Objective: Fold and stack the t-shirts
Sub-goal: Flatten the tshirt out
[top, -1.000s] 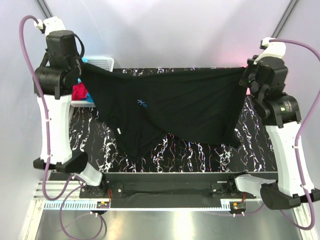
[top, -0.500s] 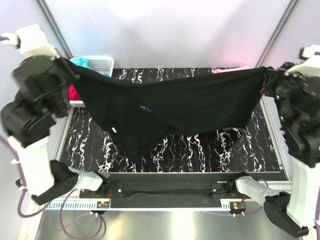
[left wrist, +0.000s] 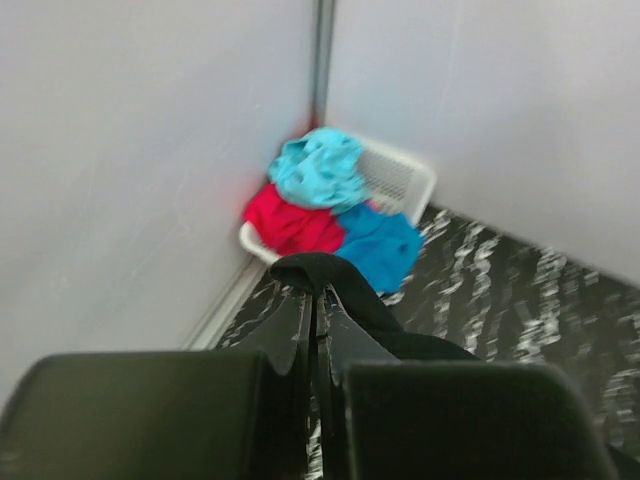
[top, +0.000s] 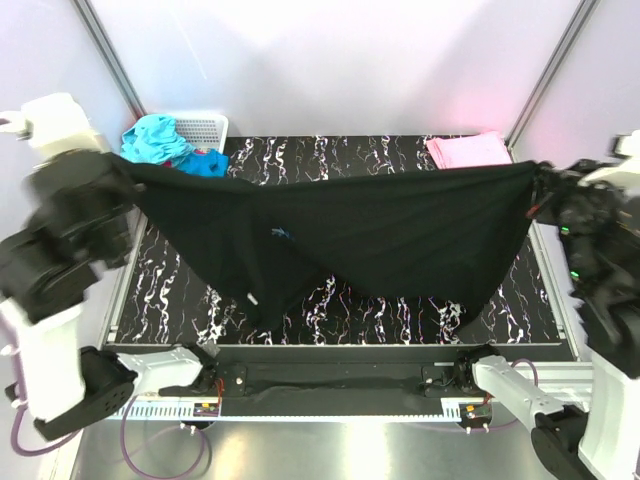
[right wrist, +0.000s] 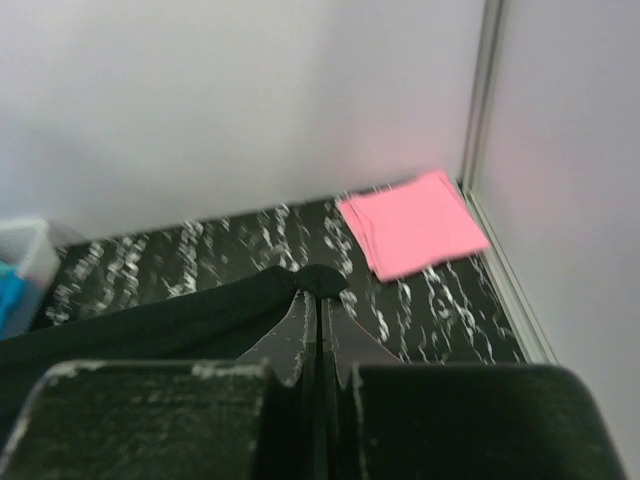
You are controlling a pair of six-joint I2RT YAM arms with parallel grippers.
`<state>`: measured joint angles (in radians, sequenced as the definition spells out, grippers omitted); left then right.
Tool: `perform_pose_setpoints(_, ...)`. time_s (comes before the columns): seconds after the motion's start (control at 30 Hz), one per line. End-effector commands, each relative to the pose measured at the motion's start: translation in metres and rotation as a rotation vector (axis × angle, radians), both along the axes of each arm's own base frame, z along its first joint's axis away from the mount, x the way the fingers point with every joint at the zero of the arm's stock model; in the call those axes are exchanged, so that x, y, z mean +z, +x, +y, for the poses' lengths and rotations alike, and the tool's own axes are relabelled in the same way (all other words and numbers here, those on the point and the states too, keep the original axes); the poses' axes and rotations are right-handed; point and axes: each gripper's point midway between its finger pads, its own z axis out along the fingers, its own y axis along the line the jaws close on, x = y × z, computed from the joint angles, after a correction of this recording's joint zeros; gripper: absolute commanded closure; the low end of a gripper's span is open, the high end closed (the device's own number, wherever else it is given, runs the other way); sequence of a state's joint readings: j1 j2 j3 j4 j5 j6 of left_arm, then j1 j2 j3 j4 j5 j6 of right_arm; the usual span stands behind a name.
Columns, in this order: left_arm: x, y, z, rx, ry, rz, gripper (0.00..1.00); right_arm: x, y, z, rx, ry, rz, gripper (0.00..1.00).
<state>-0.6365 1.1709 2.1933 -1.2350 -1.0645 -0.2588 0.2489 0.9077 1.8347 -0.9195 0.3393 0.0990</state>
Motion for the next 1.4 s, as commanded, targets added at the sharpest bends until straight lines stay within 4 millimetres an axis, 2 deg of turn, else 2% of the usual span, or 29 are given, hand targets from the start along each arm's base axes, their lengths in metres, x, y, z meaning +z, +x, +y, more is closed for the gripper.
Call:
perform_pose_setpoints(0.0, -0.019, 0.027, 0.007, 0.143, 0.043, 0.071, 1.00, -0.030, 0.029, -0.012, -0.115, -0.007, 0.060, 1.00)
perform_pose_setpoints(0.03, -0.022, 0.044, -0.004, 0.099, 0.023, 0.084, 1.00, -0.035, 0.038, -0.012, -0.129, -0.018, 0.073, 1.00)
perform_pose_setpoints(0.13, -0.003, 0.063, -0.002, 0.120, 0.037, 0.059, 1.00, -0.033, 0.064, -0.011, -0.150, -0.069, 0.085, 1.00)
perform_pose_setpoints(0.2, 0.012, 0.073, -0.005, 0.114, 0.050, 0.023, 1.00, -0.016, 0.079, -0.007, -0.146, -0.084, 0.029, 1.00)
perform_pose_setpoints(0.23, 0.025, 0.082, -0.012, 0.089, 0.030, -0.017, 1.00, -0.020, 0.098, 0.000, -0.125, -0.106, 0.056, 1.00)
perform_pose_setpoints(0.27, 0.030, 0.088, -0.014, 0.080, 0.045, -0.023, 1.00, -0.004, 0.101, 0.003, -0.114, -0.096, 0.024, 1.00)
perform_pose_setpoints(0.3, 0.040, 0.090, -0.015, 0.077, 0.039, -0.054, 1.00, -0.001, 0.107, 0.008, -0.097, -0.095, 0.020, 1.00)
perform_pose_setpoints(0.33, 0.040, 0.103, -0.022, 0.073, 0.050, -0.051, 1.00, -0.001, 0.117, 0.015, -0.065, -0.096, 0.022, 1.00)
perform_pose_setpoints(0.37, 0.041, 0.106, -0.023, 0.066, 0.053, -0.051, 1.00, 0.009, 0.118, 0.018, -0.052, -0.088, -0.010, 1.00)
perform_pose_setpoints(0.4, 0.045, 0.106, -0.026, 0.053, 0.042, -0.067, 1.00, 0.011, 0.122, 0.020, -0.043, -0.086, -0.011, 1.00)
perform_pose_setpoints(0.47, 0.050, 0.097, -0.026, 0.048, 0.030, -0.086, 1.00, 0.020, 0.116, 0.021, -0.029, -0.080, -0.035, 1.00)
perform_pose_setpoints(0.57, 0.063, 0.065, -0.018, 0.063, 0.017, -0.134, 1.00, 0.032, 0.094, 0.019, -0.012, -0.066, -0.075, 1.00)
perform_pose_setpoints(0.6, 0.061, 0.060, -0.024, 0.039, 0.018, -0.131, 1.00, 0.034, 0.087, 0.017, -0.014, -0.063, -0.082, 1.00)
perform_pose_setpoints(0.63, 0.069, 0.040, -0.013, 0.050, -0.011, -0.173, 1.00, 0.041, 0.072, 0.015, -0.009, -0.055, -0.106, 1.00)
perform_pose_setpoints(0.67, 0.071, 0.032, -0.014, 0.029, -0.021, -0.184, 1.00, 0.042, 0.064, 0.013, -0.004, -0.053, -0.111, 1.00)
perform_pose_setpoints(0.77, 0.074, -0.001, 0.004, 0.037, -0.057, -0.218, 1.00, 0.056, 0.029, 0.007, 0.006, -0.039, -0.164, 1.00)
perform_pose_setpoints(0.93, 0.078, -0.020, 0.017, 0.036, -0.068, -0.234, 1.00, 0.076, -0.009, 0.002, 0.033, -0.027, -0.242, 1.00)
perform_pose_setpoints(1.03, 0.086, -0.023, 0.021, 0.044, -0.060, -0.247, 1.00, 0.083, -0.016, 0.002, 0.041, -0.016, -0.263, 1.00)
perform_pose_setpoints(1.13, 0.096, -0.018, 0.019, 0.075, 0.006, -0.233, 1.00, 0.084, -0.010, 0.007, 0.058, -0.007, -0.262, 1.00)
perform_pose_setpoints(1.17, 0.097, -0.013, 0.013, 0.077, 0.035, -0.218, 1.00, 0.084, -0.006, 0.008, 0.061, -0.005, -0.261, 1.00)
perform_pose_setpoints(1.2, 0.097, -0.005, 0.006, 0.103, 0.068, -0.192, 1.00, 0.081, 0.005, 0.011, 0.060, -0.002, -0.243, 1.00)
perform_pose_setpoints(1.23, 0.109, 0.000, 0.001, 0.123, 0.025, -0.239, 1.00, 0.077, 0.014, 0.013, 0.059, -0.003, -0.232, 1.00)
perform_pose_setpoints(1.27, 0.105, 0.008, -0.007, 0.137, 0.141, -0.173, 1.00, 0.073, 0.023, 0.015, 0.059, -0.006, -0.216, 1.00)
perform_pose_setpoints(1.3, 0.111, 0.019, -0.017, 0.165, 0.104, -0.204, 1.00, 0.065, 0.039, 0.018, 0.053, -0.010, -0.186, 1.00)
perform_pose_setpoints(1.37, 0.111, 0.035, -0.033, 0.169, 0.168, -0.174, 1.00, 0.044, 0.068, 0.025, 0.050, -0.019, -0.128, 1.00)
